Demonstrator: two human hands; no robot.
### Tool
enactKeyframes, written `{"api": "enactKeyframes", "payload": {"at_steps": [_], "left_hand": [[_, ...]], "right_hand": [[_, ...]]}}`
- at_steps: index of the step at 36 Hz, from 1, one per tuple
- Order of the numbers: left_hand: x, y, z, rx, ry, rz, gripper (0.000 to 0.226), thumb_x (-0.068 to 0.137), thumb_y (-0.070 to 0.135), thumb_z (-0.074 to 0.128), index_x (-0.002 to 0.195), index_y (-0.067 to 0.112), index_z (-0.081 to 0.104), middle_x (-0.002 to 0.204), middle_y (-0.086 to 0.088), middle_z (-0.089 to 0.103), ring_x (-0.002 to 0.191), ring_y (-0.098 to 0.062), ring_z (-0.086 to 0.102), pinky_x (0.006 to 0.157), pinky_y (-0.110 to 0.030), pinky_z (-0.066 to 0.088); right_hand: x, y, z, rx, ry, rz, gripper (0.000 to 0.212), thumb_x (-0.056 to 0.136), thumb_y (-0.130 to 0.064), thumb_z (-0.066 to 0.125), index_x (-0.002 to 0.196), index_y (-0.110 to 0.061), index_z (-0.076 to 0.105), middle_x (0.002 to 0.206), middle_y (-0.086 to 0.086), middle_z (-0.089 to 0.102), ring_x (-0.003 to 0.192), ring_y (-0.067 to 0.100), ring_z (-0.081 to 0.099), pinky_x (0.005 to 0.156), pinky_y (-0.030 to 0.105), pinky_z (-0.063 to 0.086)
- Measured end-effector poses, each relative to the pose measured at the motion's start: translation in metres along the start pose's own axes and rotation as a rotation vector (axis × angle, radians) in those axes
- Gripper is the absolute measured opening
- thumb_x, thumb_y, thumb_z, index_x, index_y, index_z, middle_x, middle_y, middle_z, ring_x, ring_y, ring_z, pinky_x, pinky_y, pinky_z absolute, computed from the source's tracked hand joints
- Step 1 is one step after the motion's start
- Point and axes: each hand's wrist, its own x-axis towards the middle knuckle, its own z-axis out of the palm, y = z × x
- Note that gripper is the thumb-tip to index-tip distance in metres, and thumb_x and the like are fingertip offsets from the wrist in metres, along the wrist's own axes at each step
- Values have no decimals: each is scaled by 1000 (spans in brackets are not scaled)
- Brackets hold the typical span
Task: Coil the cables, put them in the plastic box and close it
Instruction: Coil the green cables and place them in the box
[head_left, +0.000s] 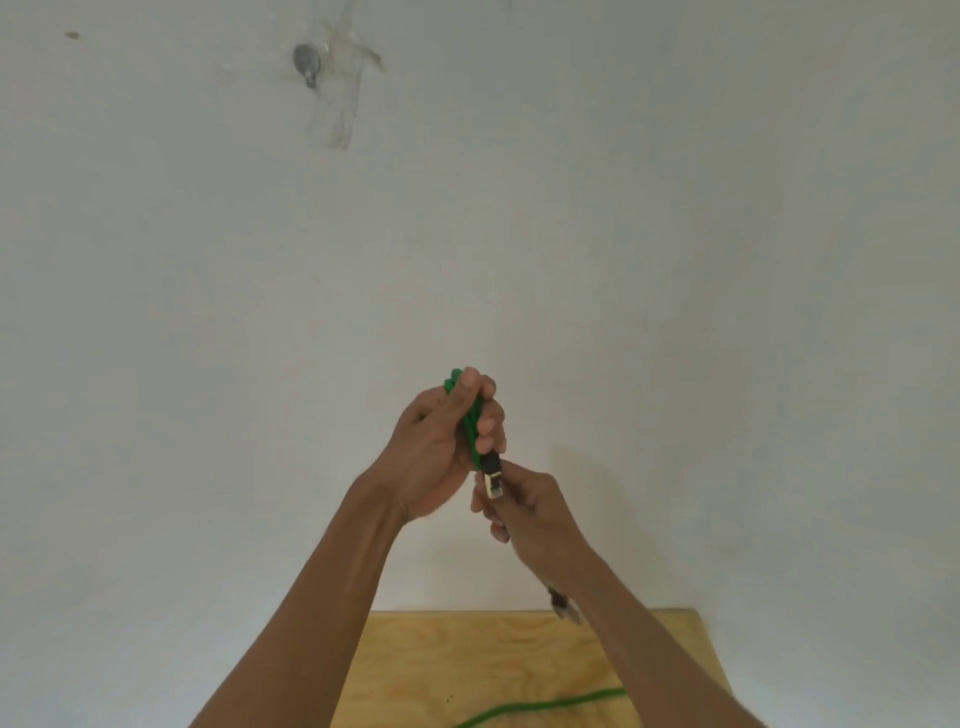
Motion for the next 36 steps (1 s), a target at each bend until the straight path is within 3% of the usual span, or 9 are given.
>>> {"api": "enactKeyframes", "payload": {"at_steps": [5, 10, 14, 19, 21, 24, 27, 32, 36], "left_hand": [[14, -5, -14, 261, 101, 50, 29, 96, 37, 51, 80, 13, 46, 62, 1, 44, 56, -16, 40, 68, -30, 45], [17, -8, -25, 411, 122, 69, 32, 100, 36, 49, 85, 8, 48, 64, 0, 44, 58, -17, 40, 69, -31, 46], [16, -9, -35, 464, 198, 93, 34, 97, 40, 52, 84, 9, 49, 64, -1, 46, 59, -18, 41, 69, -32, 48], [4, -16, -44, 787, 156, -5, 41, 103, 34, 49, 72, 8, 55, 66, -10, 52, 60, -21, 47, 62, -36, 42], [-3, -20, -43, 880, 89, -28, 47, 104, 33, 47, 65, 9, 54, 64, -9, 53, 55, -18, 46, 58, -32, 40], [-15, -23, -37, 882, 24, -131, 62, 99, 51, 38, 78, -4, 59, 69, -14, 62, 61, -20, 57, 61, -31, 45], [-26, -25, -28, 713, -55, -281, 76, 96, 66, 17, 87, 4, 61, 65, -12, 63, 58, -21, 56, 62, -30, 46], [-36, -21, -6, 314, -47, -301, 77, 92, 74, 14, 71, 10, 53, 46, -5, 34, 41, -17, 30, 50, -31, 32], [-38, -16, 1, 268, -18, -279, 78, 86, 79, 21, 64, 11, 51, 46, -4, 26, 41, -17, 23, 48, -30, 27]], "right_hand": [[-10, 2, 18, -167, 127, -69, 22, 100, -12, 56, 83, -15, 70, 59, -16, 63, 51, 5, 43, 52, 18, 37], [-17, -2, 25, -274, 317, -52, 7, 91, -21, 69, 92, -20, 77, 71, -7, 76, 66, 3, 69, 69, 20, 55], [-28, -12, 27, -464, 265, -39, 14, 91, -25, 69, 101, -18, 77, 75, -4, 74, 55, 7, 61, 60, 24, 55], [-25, -51, 15, -1138, 131, -221, 27, 98, -38, 50, 119, -32, 66, 107, -9, 73, 95, 18, 67, 83, 33, 51], [-19, -70, 2, -1277, 70, -335, 28, 99, -44, 47, 118, -33, 65, 110, -9, 72, 101, 18, 65, 86, 32, 43], [-1, -93, -17, -1368, -24, -495, 26, 94, -49, 56, 110, -33, 68, 103, -10, 73, 99, 17, 65, 88, 35, 34], [20, -101, -31, -1318, -93, -605, 22, 85, -49, 69, 96, -31, 73, 88, -13, 72, 81, 11, 62, 79, 31, 36], [34, -92, -34, -558, -249, -274, 12, 82, -28, 79, 87, -17, 75, 85, -1, 71, 81, 24, 67, 78, 48, 56], [22, -75, -26, -110, -301, -105, 17, 95, -23, 63, 89, -8, 67, 83, 10, 70, 71, 18, 69, 70, 38, 57]]}}
